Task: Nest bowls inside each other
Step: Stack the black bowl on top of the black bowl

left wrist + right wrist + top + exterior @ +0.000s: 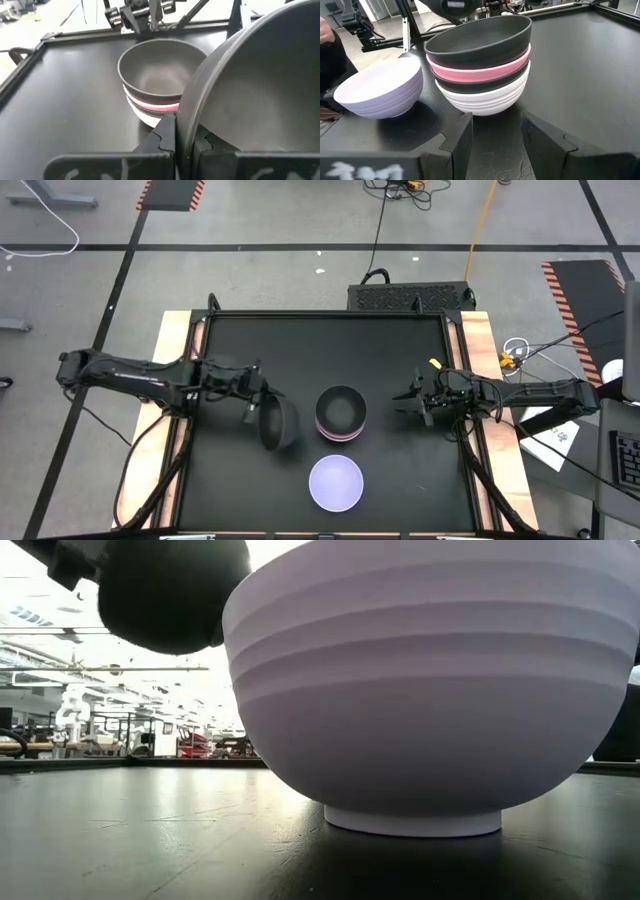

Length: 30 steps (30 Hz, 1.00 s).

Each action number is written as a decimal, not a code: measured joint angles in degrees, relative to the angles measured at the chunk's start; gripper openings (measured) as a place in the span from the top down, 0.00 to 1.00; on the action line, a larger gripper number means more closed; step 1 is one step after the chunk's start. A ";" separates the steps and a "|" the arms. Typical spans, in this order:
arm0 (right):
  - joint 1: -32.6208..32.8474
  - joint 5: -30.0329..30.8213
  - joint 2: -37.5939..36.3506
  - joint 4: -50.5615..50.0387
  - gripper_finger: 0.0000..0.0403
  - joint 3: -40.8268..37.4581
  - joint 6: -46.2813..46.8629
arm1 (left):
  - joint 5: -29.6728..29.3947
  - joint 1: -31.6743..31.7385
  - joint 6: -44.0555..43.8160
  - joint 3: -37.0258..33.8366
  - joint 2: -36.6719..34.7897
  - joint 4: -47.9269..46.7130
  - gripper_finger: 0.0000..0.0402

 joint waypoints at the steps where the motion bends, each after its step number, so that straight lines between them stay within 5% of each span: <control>1: 0.00 0.00 -0.02 0.00 0.61 0.02 -0.02 | -0.46 -0.17 -0.02 0.00 -1.27 -0.82 0.99; 12: 0.00 0.00 -0.02 0.02 0.61 0.02 0.49 | -5.91 -0.99 -0.33 -3.73 -11.43 -9.18 0.99; 30: 0.00 0.00 -0.02 0.11 0.61 0.00 0.87 | -7.91 -0.88 -5.70 -20.40 -25.99 4.35 0.99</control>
